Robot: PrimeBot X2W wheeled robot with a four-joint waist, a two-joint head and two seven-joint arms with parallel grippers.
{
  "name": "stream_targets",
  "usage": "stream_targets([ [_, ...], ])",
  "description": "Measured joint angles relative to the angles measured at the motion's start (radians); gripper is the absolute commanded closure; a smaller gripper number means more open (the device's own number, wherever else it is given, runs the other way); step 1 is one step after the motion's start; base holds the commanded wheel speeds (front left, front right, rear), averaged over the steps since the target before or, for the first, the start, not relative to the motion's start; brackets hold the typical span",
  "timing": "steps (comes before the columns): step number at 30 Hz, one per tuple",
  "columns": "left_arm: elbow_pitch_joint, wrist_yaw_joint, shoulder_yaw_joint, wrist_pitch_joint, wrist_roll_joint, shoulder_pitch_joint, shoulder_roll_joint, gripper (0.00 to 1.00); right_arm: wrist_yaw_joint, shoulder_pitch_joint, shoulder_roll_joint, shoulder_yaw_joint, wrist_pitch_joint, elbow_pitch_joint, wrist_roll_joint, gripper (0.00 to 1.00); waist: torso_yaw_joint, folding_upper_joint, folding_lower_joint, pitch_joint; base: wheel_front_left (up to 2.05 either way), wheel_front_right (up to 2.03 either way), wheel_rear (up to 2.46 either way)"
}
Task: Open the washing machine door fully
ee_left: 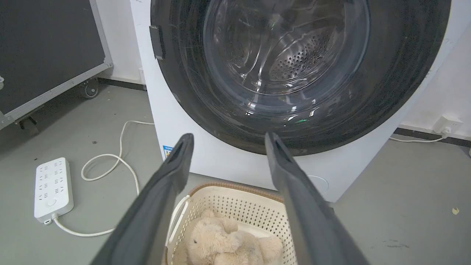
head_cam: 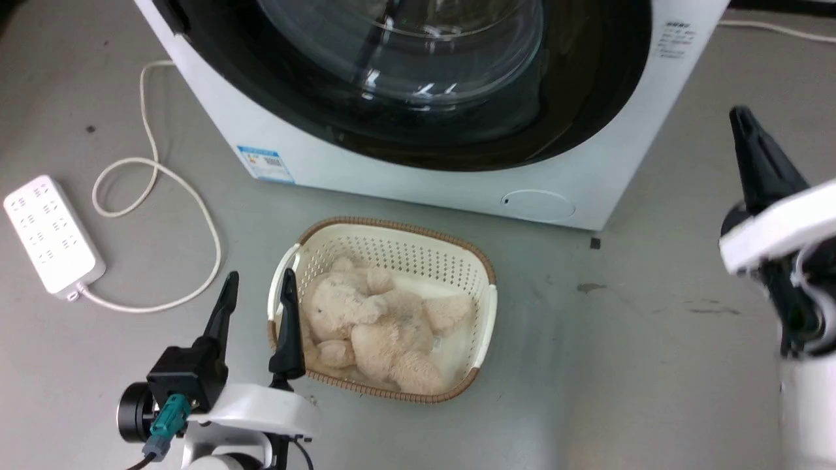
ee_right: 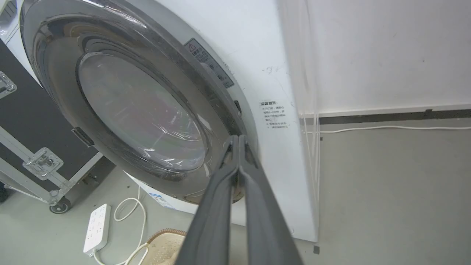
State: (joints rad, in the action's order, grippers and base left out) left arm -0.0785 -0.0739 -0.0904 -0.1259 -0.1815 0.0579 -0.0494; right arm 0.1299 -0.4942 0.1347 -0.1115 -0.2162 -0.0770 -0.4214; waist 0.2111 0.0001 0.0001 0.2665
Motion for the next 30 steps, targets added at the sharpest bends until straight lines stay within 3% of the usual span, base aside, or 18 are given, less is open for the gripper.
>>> stream_targets([
  [14,-0.017,-0.020,-0.035,-0.029,-0.040,0.030,0.000,0.00,0.000,-0.323,-0.062,-0.225,-0.271,-0.233,-0.067,1.00,0.075,0.0000,0.0000,0.080,0.00,0.00,0.00],
  [30,-0.035,-0.043,-0.078,-0.062,-0.082,0.054,0.000,0.00,0.000,-0.615,-0.077,-0.462,-0.547,-0.391,-0.017,1.00,0.155,0.0000,0.0000,0.158,0.00,0.00,0.00],
])
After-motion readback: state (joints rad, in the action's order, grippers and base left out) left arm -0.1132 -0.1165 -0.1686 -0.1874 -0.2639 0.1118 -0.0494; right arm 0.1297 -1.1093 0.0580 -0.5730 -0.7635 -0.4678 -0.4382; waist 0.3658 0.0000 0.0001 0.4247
